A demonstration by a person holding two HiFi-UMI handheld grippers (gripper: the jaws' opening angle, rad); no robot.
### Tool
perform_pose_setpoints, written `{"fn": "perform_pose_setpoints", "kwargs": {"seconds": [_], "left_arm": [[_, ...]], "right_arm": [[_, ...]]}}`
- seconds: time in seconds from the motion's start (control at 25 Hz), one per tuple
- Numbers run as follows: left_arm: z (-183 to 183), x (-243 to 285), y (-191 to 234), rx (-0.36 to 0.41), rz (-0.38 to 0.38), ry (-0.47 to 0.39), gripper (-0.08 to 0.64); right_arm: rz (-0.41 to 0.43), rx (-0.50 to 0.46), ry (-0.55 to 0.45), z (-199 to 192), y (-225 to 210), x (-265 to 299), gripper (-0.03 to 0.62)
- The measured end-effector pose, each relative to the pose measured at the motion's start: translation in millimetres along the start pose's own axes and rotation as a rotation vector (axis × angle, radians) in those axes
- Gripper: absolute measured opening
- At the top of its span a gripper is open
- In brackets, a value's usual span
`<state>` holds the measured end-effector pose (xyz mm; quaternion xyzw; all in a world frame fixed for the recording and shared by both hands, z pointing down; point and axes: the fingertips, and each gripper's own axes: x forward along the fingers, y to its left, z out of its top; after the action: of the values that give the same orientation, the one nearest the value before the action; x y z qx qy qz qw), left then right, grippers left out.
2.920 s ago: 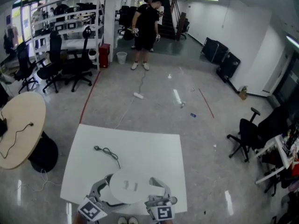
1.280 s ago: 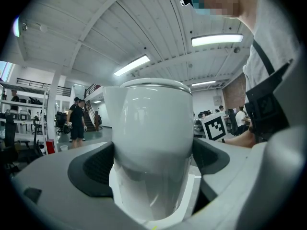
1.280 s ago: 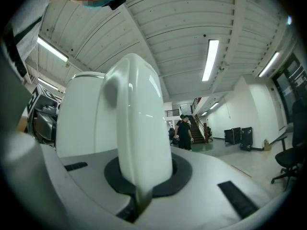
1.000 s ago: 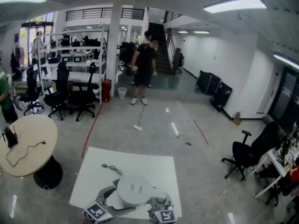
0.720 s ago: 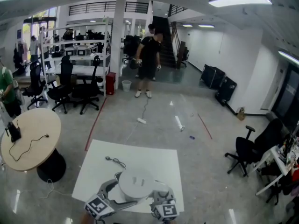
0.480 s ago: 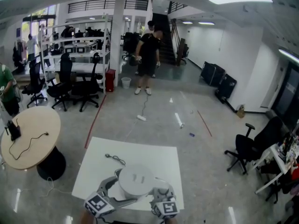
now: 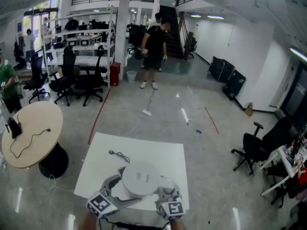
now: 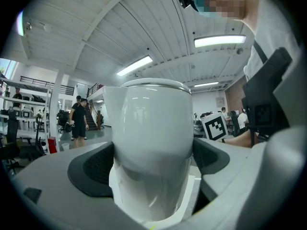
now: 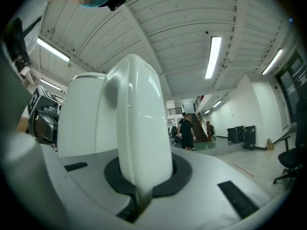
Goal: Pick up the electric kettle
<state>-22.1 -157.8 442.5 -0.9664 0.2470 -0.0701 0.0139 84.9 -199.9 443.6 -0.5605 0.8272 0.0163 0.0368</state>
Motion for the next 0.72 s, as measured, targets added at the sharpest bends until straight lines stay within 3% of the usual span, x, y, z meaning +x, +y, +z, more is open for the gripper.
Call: {"fn": "perform_pose_setpoints", "kwargs": {"seconds": [0.72], "left_arm": [[2.7,-5.3,3.0,0.011,0.007,-0.005,0.514]], "right_arm": [[0.006,-0.017,0.019,-5.4,4.5,0.6,0.002]]}}
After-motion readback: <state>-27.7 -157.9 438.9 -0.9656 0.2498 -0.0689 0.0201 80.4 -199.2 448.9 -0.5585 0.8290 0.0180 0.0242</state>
